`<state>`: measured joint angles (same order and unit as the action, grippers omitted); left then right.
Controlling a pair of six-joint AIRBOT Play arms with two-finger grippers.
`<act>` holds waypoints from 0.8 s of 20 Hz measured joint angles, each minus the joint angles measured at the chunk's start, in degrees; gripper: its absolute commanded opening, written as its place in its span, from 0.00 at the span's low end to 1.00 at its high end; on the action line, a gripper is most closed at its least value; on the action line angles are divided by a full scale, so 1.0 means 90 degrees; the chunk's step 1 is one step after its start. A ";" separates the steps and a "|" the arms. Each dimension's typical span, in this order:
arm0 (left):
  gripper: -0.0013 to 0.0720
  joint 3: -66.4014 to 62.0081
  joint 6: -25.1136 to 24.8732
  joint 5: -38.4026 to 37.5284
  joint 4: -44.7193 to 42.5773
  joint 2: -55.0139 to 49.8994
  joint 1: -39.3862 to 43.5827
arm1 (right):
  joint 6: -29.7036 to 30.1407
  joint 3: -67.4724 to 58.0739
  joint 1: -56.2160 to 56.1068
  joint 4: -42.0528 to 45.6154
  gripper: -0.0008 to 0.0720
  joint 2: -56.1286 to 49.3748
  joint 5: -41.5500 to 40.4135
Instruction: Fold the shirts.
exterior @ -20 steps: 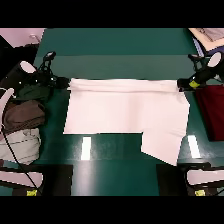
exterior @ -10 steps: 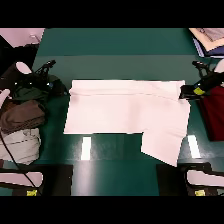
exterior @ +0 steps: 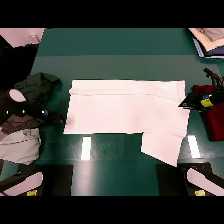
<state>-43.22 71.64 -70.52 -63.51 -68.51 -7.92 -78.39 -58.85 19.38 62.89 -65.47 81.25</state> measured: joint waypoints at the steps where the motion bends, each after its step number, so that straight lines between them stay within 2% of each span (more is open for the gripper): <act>1: 0.68 0.0231 0.0000 0.0100 0.0087 0.0090 0.0002 | 0.0017 0.0051 0.0015 -0.0056 0.42 0.0044 0.0000; 4: 0.68 0.0658 -0.0070 0.0243 0.0413 0.0248 0.0046 | 0.0044 0.0134 0.0041 -0.0148 0.42 0.0119 -0.0002; 5: 0.63 0.0746 -0.0097 0.0279 0.0522 0.0272 0.0095 | 0.0046 0.0148 0.0046 -0.0165 0.42 0.0134 0.0002; 7: 0.06 0.0865 -0.0131 0.0495 0.0559 0.0294 0.0197 | 0.0049 0.0165 0.0053 -0.0177 0.42 0.0151 0.0029; 12: 0.05 0.0765 -0.0163 0.0714 0.0617 0.0345 0.0306 | 0.0051 0.0330 0.0216 0.0114 0.43 0.0223 0.0401; 15: 0.05 0.0510 -0.0165 0.0673 0.0656 0.0410 0.0318 | 0.0034 0.0918 0.0641 0.0493 0.62 0.0464 0.0534; 16: 0.05 0.0437 -0.0168 0.0651 0.0665 0.0427 0.0321 | 0.0015 0.1195 0.0855 0.0644 0.62 0.0566 0.0554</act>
<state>-39.29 70.13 -64.66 -57.52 -64.66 -5.04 -78.26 -48.10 27.07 68.69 -60.38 86.24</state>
